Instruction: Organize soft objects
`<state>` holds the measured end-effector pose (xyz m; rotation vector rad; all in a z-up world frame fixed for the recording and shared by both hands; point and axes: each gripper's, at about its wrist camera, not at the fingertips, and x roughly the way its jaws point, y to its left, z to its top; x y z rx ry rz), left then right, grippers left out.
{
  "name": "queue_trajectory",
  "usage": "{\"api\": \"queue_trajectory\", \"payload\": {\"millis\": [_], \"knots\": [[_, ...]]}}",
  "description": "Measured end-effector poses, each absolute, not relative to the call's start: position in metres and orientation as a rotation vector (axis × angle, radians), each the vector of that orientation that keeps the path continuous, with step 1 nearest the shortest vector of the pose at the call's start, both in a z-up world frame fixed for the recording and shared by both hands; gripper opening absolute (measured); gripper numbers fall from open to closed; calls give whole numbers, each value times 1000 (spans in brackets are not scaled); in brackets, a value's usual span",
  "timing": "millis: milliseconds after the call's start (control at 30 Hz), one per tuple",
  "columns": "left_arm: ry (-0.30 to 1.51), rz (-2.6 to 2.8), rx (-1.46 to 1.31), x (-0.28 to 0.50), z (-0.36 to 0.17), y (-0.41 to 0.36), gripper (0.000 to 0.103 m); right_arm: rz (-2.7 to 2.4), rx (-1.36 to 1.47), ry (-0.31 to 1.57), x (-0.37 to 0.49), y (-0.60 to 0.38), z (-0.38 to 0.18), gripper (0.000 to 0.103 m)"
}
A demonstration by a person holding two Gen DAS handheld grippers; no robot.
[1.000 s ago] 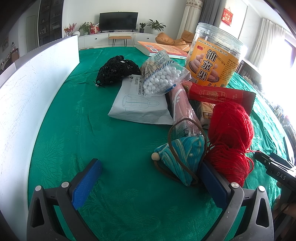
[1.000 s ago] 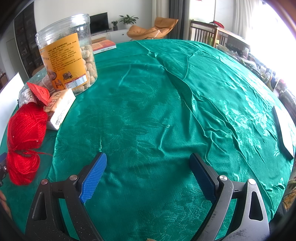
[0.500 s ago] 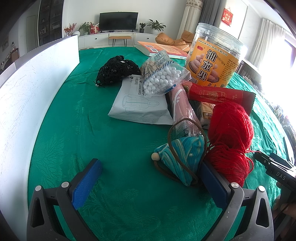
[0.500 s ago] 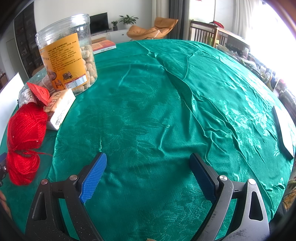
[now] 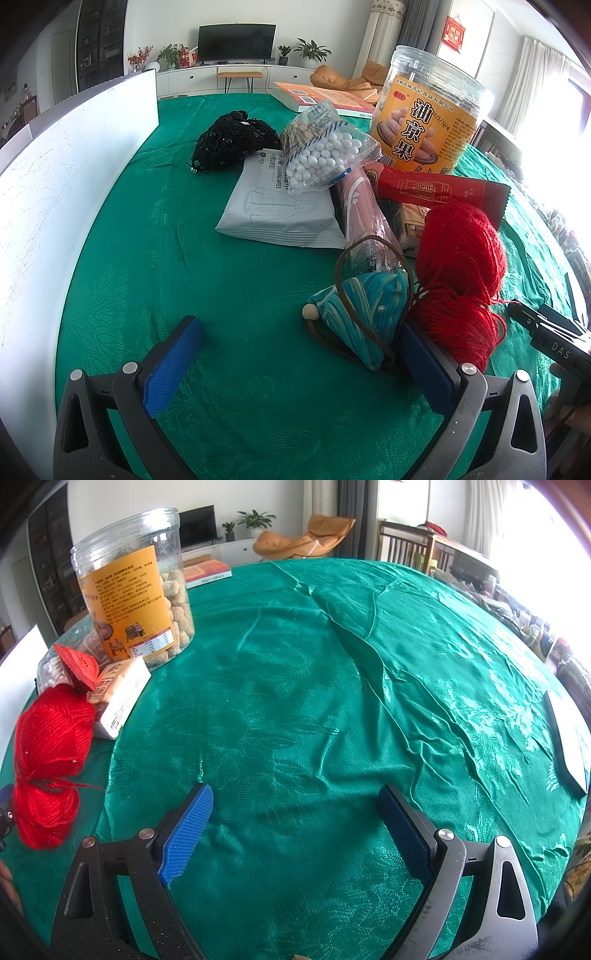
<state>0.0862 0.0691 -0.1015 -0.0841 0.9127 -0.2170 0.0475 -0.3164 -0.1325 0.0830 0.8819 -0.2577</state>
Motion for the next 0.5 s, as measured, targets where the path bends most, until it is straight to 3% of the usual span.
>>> {"api": "queue_trajectory", "payload": {"millis": [500], "knots": [[913,-217,-83,87,-102,67,103,-257,82,881,48,-316,-133,93]]}}
